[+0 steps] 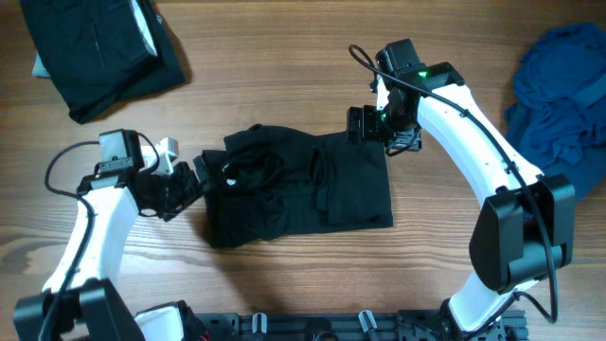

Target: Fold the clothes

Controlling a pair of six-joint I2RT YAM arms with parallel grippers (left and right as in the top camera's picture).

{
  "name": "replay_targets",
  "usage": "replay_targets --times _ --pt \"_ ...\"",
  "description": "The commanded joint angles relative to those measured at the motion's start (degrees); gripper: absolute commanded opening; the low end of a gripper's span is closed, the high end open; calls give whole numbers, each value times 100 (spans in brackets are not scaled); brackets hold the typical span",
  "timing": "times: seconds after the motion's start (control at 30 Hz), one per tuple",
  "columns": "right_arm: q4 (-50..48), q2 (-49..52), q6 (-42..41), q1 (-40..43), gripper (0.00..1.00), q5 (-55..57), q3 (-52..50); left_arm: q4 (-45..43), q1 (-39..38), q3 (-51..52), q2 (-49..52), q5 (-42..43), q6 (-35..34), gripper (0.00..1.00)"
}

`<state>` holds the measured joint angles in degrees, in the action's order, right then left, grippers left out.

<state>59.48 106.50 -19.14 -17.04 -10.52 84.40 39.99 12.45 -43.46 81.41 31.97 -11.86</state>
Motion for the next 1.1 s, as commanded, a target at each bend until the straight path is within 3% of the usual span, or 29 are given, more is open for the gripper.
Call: replay_targets --times 0.0,0.63,1.07 --pt "-13 -122 122 -17 100 -118 44 -109 4 118 393 -11 -55 100" --pt "13 -122 264 -17 100 -157 44 -1257 -33 118 1541 66 -55 100" --pt "-7 -122 267 -17 100 -157 44 -1397 -1272 118 2013 181 -83 100"
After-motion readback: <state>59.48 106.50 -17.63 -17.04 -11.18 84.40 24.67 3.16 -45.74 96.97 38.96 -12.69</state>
